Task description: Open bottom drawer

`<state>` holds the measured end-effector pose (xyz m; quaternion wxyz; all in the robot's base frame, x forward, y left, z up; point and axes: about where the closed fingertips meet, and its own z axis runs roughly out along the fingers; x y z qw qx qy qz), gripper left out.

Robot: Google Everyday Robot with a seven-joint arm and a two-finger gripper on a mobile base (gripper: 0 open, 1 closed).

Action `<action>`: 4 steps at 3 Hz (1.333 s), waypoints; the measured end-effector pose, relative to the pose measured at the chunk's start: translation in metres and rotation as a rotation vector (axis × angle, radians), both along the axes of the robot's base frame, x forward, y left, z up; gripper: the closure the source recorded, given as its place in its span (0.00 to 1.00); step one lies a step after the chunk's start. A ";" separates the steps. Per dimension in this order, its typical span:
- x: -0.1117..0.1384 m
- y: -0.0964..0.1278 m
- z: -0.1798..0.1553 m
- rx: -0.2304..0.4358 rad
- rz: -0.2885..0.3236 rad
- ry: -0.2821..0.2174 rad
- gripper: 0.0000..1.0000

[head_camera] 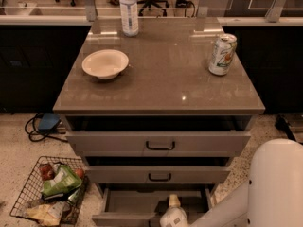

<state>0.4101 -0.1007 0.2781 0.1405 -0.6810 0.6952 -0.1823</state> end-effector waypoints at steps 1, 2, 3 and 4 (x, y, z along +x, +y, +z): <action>0.000 0.000 0.000 0.000 0.000 0.000 0.41; 0.000 0.000 -0.001 0.000 0.000 0.001 0.65; 0.001 -0.001 -0.001 0.007 -0.001 0.000 0.96; 0.015 -0.016 0.000 0.096 -0.011 -0.020 1.00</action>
Offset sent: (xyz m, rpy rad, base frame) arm -0.0001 0.0000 -0.0003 -0.0001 0.0005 0.0000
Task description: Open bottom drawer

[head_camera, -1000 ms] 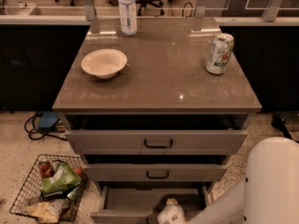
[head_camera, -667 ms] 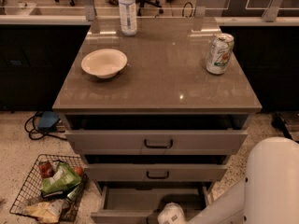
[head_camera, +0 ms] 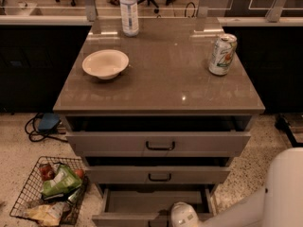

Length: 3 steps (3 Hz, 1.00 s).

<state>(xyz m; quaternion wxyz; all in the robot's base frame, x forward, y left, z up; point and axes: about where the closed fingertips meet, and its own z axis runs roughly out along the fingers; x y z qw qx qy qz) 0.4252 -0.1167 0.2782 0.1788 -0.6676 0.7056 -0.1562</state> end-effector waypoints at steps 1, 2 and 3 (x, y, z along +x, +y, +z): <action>0.031 -0.046 0.007 0.080 -0.052 -0.070 1.00; 0.056 -0.077 0.001 0.175 -0.091 -0.095 1.00; 0.058 -0.057 0.004 0.240 -0.056 -0.078 1.00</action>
Offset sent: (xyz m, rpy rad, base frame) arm 0.0764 -0.0793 -0.0045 0.4153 -0.0692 -0.0694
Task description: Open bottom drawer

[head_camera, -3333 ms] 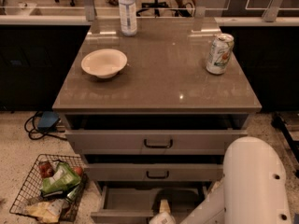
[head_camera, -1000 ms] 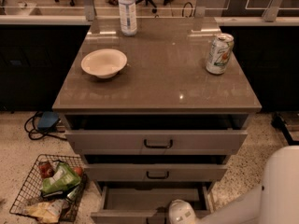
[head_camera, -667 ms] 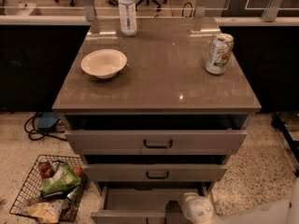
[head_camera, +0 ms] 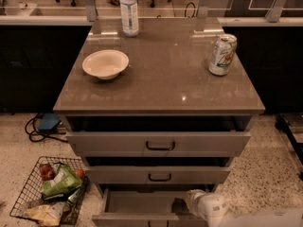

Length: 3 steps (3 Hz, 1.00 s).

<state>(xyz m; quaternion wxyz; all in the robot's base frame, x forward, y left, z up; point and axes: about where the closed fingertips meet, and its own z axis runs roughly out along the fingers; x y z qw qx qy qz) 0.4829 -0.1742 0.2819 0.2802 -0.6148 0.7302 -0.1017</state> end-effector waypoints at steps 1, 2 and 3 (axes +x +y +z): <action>0.000 0.001 -0.004 -0.001 -0.003 0.004 1.00; 0.001 0.001 -0.026 0.000 -0.011 0.019 1.00; -0.001 0.001 -0.049 0.009 -0.012 0.022 1.00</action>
Offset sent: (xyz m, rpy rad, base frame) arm -0.0003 -0.0014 -0.0560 0.0034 0.0409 -0.0258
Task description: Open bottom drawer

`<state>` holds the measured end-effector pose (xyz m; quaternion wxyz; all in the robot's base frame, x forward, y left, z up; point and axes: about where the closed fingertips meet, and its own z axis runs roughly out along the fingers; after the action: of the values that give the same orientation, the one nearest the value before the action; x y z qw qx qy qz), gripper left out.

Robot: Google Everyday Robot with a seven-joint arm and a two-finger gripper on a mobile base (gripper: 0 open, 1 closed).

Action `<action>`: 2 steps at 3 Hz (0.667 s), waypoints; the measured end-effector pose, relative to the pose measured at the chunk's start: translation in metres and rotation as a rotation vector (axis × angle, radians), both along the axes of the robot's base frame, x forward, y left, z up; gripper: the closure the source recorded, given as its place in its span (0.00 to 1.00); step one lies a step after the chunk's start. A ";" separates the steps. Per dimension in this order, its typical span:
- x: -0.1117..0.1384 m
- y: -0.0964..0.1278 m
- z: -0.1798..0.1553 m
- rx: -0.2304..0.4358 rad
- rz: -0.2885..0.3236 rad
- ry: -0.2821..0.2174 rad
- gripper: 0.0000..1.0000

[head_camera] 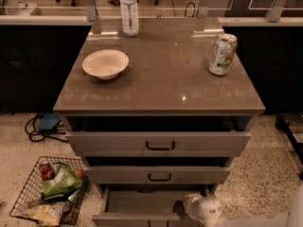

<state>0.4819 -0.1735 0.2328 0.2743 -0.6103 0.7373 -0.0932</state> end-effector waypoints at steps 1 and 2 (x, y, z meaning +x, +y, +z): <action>0.000 0.002 -0.010 0.001 0.006 -0.001 1.00; 0.004 0.010 -0.027 -0.012 0.029 0.005 1.00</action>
Offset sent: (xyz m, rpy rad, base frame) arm 0.0113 0.0213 -0.0491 -0.0325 0.0111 0.0649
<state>0.4860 -0.1637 0.2053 0.2700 -0.6228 0.7285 -0.0921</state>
